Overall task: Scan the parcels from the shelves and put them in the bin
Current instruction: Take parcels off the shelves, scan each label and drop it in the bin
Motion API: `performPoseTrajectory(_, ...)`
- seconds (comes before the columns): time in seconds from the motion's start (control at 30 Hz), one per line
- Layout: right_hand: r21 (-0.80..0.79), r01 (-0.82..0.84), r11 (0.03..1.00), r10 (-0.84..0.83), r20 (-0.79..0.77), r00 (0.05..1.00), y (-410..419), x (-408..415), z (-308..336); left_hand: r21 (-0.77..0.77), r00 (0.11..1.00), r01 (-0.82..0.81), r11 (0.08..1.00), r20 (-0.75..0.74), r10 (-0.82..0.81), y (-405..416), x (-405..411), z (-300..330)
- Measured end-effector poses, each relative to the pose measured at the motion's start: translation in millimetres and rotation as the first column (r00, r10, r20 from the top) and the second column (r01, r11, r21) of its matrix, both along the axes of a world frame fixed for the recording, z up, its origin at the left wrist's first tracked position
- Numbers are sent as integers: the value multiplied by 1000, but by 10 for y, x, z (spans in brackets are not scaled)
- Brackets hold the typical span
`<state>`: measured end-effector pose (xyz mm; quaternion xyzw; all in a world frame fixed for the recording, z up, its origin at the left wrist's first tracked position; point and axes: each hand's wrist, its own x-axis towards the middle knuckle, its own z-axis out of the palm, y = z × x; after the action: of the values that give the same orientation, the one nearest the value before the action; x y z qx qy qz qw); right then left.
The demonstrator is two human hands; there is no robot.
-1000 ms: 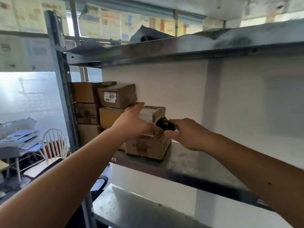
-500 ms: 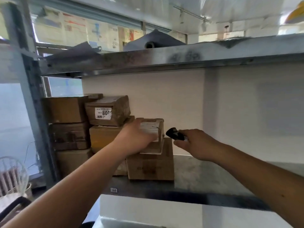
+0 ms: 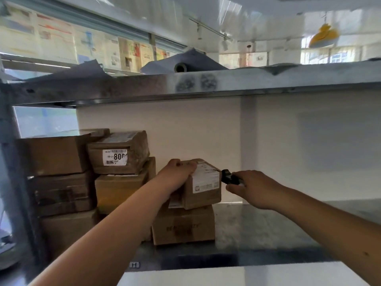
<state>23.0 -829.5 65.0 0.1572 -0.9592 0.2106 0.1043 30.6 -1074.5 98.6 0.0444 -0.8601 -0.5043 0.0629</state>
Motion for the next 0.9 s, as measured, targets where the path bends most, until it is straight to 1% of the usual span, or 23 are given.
performPoseTrajectory(0.07,-12,11,1000,-10,12,1000,31,22,9,37,998,34,999,45,-35,22,-60,-12)
performPoseTrajectory(0.17,-16,10,1000,-10,9,1000,61,59,0,32,994,76,997,76,-79,37,-76,-48)
performPoseTrajectory(0.33,-44,0,999,0,4,1000,90,135,-29,43,992,121,992,38,-123,35,41,-64)
performPoseTrajectory(0.43,-63,-10,998,9,-11,1000,106,204,-26,75,989,148,986,-34,-146,41,106,-101)
performPoseTrajectory(0.5,-87,-14,996,12,-17,1000,127,259,-30,67,983,148,987,-115,-140,59,166,-143)
performPoseTrajectory(0.57,-110,-22,994,20,-23,1000,151,322,-44,46,969,130,991,-220,-117,95,194,-202)
performPoseTrajectory(0.7,-148,-22,989,20,-13,1000,227,496,-61,74,931,161,984,-342,-127,267,226,-281)
performPoseTrajectory(0.8,-161,11,987,-14,-15,1000,368,645,-41,-8,894,172,985,-418,-159,413,339,-293)
performPoseTrajectory(0.9,-174,69,982,-73,-17,997,555,808,-5,-64,852,241,968,-463,-243,551,418,-334)
